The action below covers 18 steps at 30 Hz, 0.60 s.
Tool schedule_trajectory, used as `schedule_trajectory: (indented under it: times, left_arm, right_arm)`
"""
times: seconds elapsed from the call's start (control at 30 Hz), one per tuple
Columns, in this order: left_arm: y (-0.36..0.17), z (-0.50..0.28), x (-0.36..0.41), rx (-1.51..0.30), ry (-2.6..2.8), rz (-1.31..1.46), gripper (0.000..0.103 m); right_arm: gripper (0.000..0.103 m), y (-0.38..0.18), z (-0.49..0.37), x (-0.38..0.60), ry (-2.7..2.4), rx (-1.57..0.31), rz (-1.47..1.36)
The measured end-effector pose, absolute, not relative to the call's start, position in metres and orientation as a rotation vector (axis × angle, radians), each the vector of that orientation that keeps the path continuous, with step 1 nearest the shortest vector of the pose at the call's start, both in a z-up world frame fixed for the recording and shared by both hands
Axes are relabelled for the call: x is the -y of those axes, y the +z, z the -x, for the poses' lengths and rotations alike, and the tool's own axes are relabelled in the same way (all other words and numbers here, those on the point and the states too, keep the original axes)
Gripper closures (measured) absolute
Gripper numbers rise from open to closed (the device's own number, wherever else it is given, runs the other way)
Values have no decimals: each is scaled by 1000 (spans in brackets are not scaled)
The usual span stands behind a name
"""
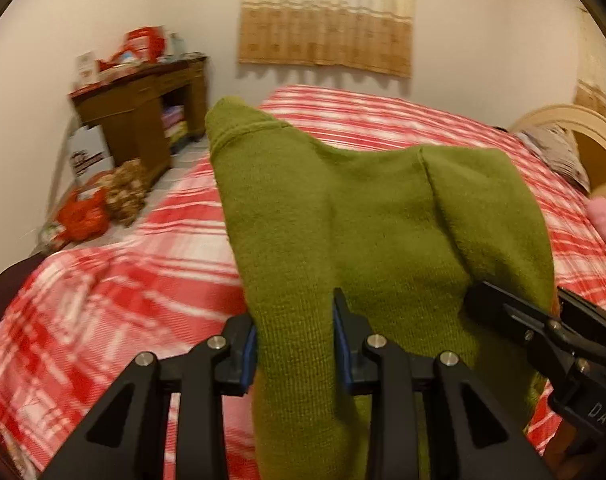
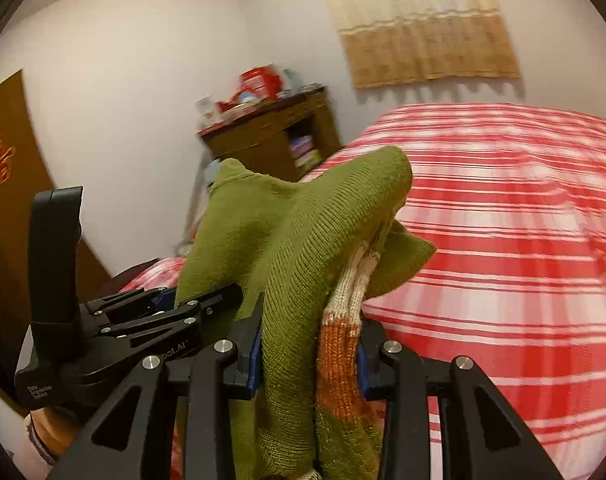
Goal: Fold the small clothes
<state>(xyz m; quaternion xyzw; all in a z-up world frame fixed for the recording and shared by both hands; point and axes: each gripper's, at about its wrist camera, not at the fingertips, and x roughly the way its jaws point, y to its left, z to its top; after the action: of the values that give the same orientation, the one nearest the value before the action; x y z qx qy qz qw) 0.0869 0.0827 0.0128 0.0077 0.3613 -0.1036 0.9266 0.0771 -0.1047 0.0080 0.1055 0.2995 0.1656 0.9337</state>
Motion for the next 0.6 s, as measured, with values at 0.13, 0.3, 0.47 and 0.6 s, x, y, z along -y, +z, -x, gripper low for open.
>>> schedule_trajectory:
  times: [0.13,0.3,0.47,0.6]
  left_arm:
    - [13,-86,-132,-737,-99,21,70]
    - [17,-88,-196,-724,72,61,70]
    - [9,-99,-236,-689,238,52,70]
    - [-29,-126,-253,-740,333,60,70]
  right_arm:
    - [67,12,-94,52,456,-620,-170]
    - [67,16,-118,-23,629,-609,-114]
    - [67,5,-143,-80,745,-583,-86]
    - [67,-28,-179,-114,748,-601,-19]
